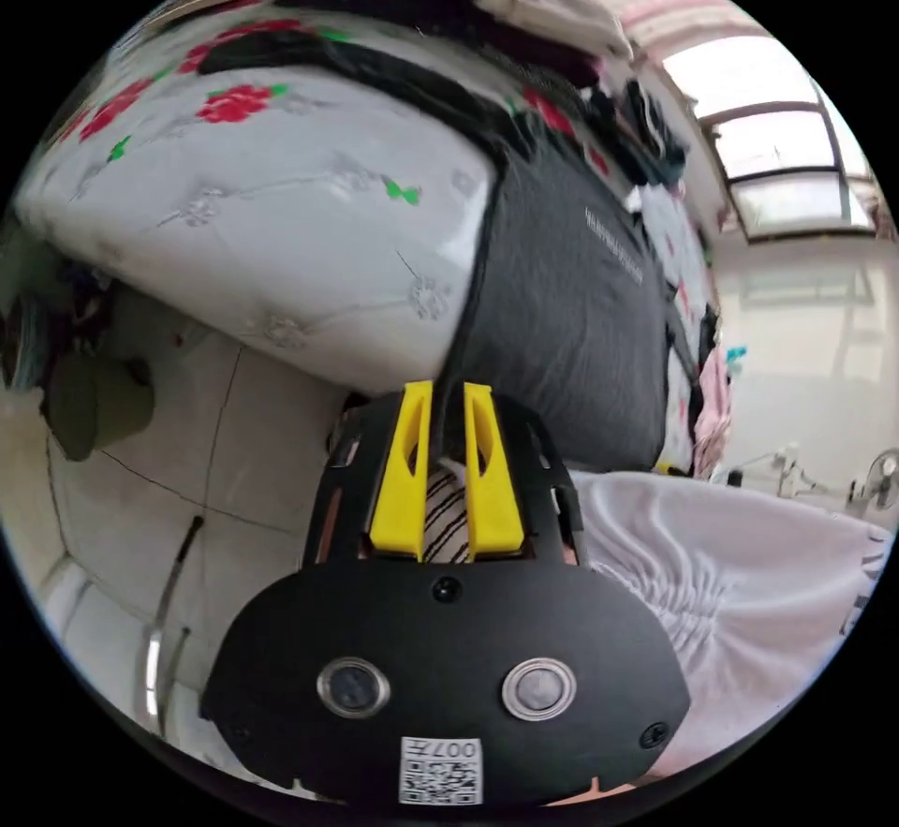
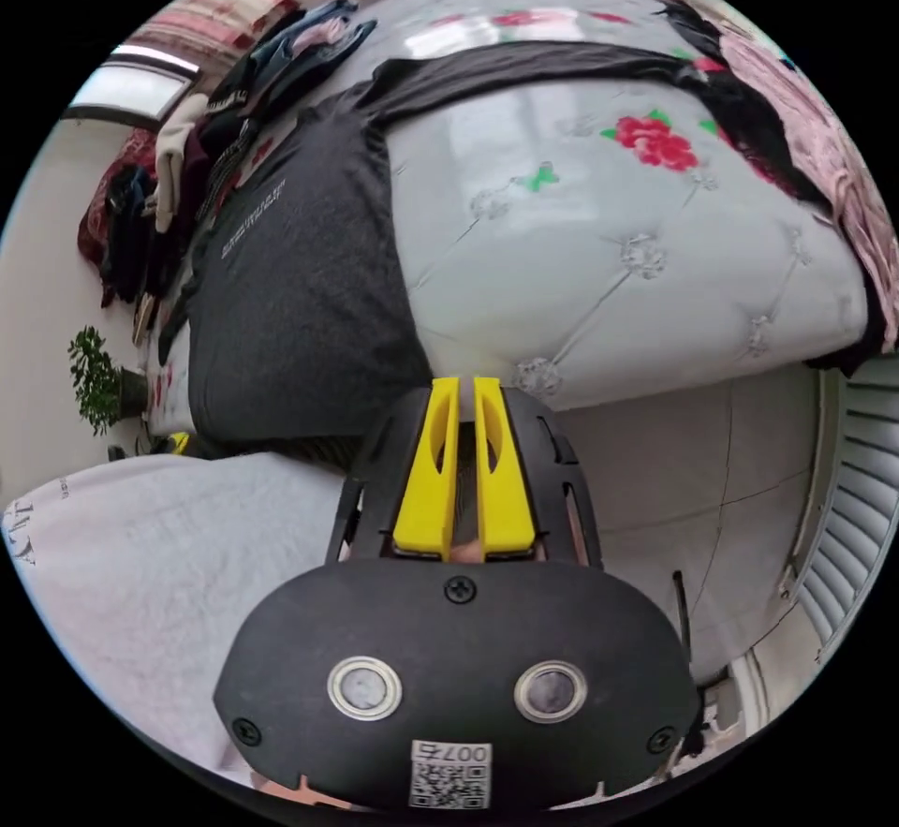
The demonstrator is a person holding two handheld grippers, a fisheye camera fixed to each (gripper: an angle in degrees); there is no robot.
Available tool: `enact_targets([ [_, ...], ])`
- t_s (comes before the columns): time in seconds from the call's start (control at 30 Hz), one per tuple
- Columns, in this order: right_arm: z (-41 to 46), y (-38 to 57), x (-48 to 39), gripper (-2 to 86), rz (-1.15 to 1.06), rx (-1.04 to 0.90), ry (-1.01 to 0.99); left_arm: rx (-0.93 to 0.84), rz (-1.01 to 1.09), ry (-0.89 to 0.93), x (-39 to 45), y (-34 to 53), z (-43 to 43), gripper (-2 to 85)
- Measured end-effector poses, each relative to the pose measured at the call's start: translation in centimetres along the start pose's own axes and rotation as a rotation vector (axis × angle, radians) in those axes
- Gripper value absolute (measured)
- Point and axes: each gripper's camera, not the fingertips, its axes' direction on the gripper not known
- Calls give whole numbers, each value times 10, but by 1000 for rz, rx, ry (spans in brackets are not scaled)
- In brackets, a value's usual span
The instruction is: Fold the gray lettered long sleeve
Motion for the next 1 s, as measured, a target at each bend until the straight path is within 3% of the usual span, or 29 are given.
enact_targets([
  [0.17, -31, -4, -13, -1, 110, 152, -86, 219, -226, 129, -87, -77, -65, 106],
  [0.33, -23, -23, -86, -2, 8, 136, -67, 392, -445, 280, -174, -186, -103, 129],
  [0.53, 5, -46, -184, -3, -133, 66, -147, 410, -497, 142, -238, -285, -127, 129],
  [0.77, 34, -49, -254, -3, -239, -30, -115, 406, -545, 104, -279, -324, -131, 69],
  [0.87, 37, -48, -261, -3, -235, -39, -110, 419, -528, 293, -294, -334, -125, 29],
  [1.0, 33, -45, -263, -3, -219, -24, -106, 623, -415, 482, -275, -347, -165, 7],
])
